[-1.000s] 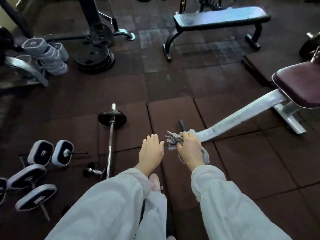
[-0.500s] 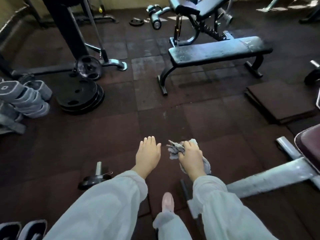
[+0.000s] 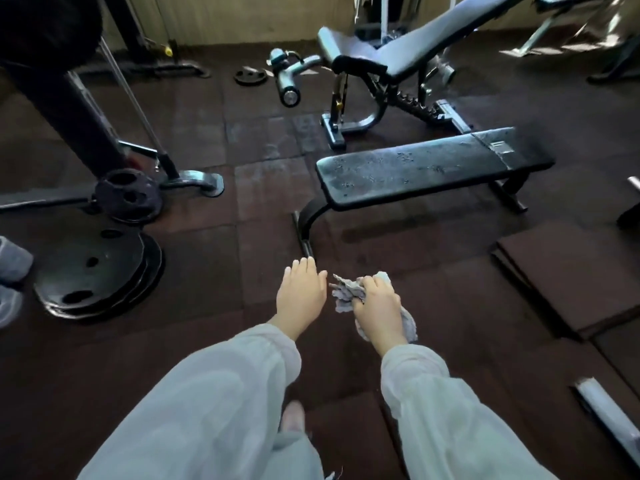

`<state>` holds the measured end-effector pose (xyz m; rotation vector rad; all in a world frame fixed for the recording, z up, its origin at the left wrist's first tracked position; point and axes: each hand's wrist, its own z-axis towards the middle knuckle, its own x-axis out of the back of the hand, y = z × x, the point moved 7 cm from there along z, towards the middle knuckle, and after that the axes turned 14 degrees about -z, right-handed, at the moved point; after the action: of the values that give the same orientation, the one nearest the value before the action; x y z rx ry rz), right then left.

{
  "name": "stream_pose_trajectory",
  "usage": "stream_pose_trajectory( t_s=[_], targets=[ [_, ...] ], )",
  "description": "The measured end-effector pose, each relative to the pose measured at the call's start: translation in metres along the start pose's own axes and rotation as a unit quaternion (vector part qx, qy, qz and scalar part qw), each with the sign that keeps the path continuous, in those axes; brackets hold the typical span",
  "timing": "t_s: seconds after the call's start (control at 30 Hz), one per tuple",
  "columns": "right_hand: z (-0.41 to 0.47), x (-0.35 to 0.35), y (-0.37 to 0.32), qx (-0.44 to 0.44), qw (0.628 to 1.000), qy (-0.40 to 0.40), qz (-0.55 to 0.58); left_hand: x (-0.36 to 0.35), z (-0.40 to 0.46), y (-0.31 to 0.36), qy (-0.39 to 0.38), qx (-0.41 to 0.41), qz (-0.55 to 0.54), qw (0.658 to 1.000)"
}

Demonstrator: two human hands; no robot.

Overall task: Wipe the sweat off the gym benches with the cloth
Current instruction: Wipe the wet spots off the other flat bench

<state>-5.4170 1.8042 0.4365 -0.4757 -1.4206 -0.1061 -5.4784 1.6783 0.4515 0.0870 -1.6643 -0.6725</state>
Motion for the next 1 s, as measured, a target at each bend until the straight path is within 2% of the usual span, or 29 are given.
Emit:
stream_pose_trajectory(
  t_s=[0.07, 0.23, 0.37, 0.6, 0.77, 0.87, 1.0],
  targets=[
    [0.052, -0.005, 0.001, 0.01, 1.0, 0.002, 0.001, -0.004, 0.054, -0.007, -0.031, 0.005, 0.028, 0.999],
    [0.181, -0.028, 0.018, -0.012, 1.0, -0.002, -0.003, -0.012, 0.194, -0.011, -0.043, 0.01, 0.058, 0.997],
    [0.28, -0.049, 0.029, -0.014, 1.0, -0.005, -0.006, -0.029, 0.3, -0.013, -0.045, 0.02, 0.028, 0.998],
    [0.403, -0.104, 0.049, 0.004, 0.999, -0.031, -0.02, -0.074, 0.431, -0.028, -0.084, 0.057, -0.016, 0.995],
    [0.489, -0.167, 0.056, 0.071, 0.997, -0.04, -0.018, -0.113, 0.52, -0.054, -0.056, 0.108, -0.087, 0.989],
    [0.518, -0.215, 0.06, 0.104, 0.992, -0.061, -0.023, -0.153, 0.563, -0.086, -0.074, 0.166, -0.135, 0.974],
    [0.537, -0.275, 0.056, 0.178, 0.981, -0.074, -0.033, -0.195, 0.6, -0.122, -0.055, 0.239, -0.275, 0.93]
  ],
)
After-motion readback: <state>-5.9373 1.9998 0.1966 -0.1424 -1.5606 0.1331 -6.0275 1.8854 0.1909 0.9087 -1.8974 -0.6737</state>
